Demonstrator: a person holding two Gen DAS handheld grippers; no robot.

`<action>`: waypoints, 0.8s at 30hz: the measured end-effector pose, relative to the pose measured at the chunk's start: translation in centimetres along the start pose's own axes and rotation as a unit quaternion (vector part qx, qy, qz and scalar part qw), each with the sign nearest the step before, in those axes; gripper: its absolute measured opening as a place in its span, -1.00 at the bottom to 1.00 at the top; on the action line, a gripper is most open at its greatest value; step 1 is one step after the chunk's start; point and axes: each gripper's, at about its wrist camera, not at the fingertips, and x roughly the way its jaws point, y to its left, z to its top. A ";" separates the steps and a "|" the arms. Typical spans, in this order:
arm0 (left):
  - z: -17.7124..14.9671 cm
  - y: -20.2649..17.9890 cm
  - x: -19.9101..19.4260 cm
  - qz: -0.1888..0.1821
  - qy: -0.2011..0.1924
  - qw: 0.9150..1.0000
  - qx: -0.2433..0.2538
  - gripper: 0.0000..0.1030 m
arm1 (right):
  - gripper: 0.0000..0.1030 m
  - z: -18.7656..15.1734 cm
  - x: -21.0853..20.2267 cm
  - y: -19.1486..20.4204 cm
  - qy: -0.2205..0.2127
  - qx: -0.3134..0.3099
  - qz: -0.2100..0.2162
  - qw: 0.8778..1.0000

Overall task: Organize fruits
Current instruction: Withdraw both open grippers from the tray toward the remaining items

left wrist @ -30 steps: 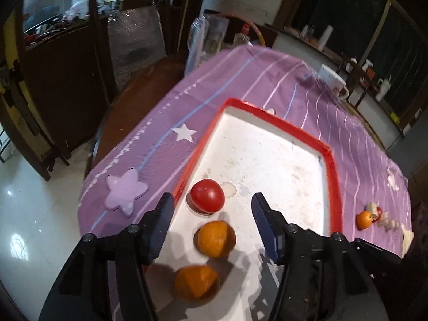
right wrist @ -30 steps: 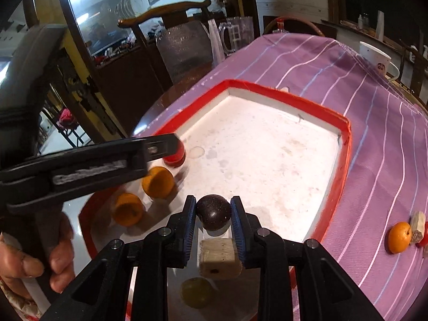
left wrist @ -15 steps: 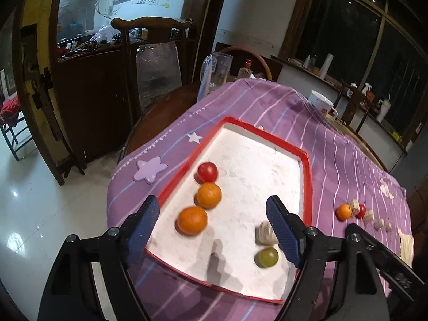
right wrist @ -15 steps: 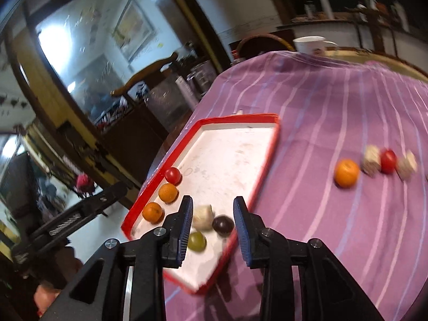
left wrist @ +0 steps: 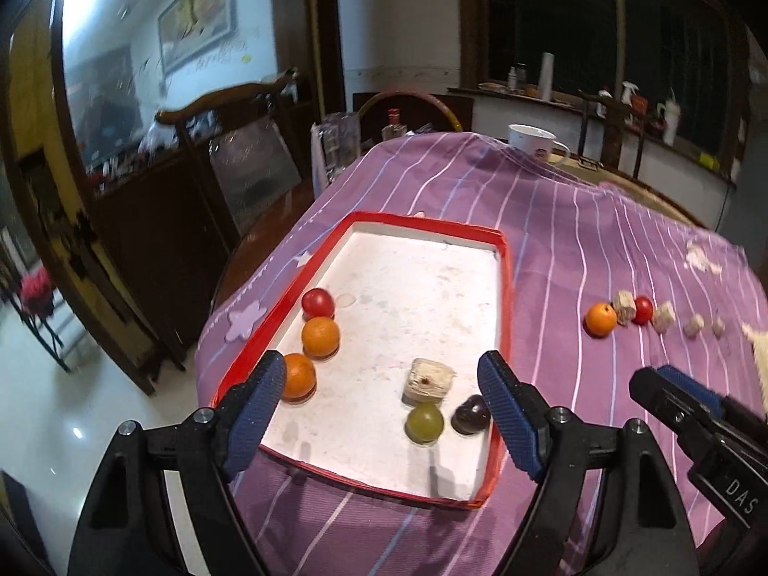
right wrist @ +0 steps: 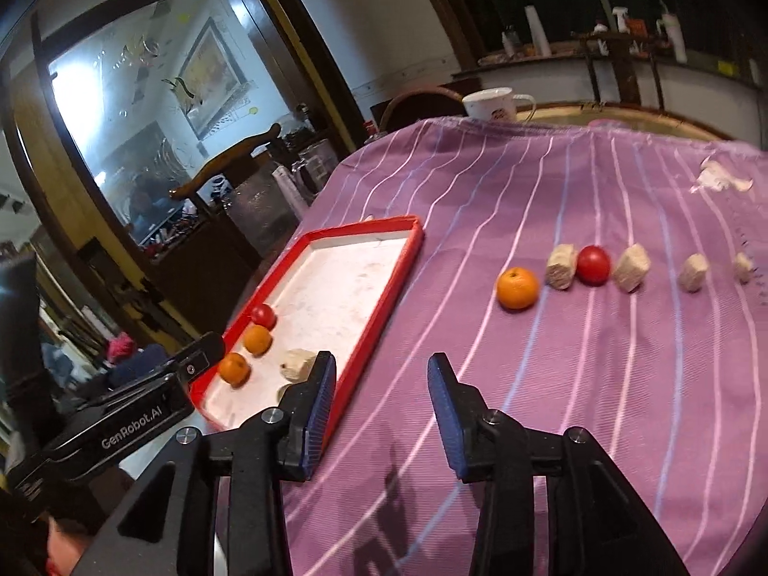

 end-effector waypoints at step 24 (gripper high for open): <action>-0.9 -2.8 1.5 0.008 0.022 0.999 0.042 0.59 | -0.06 -0.3 1.1 -1.5 0.016 0.012 -0.008 1.000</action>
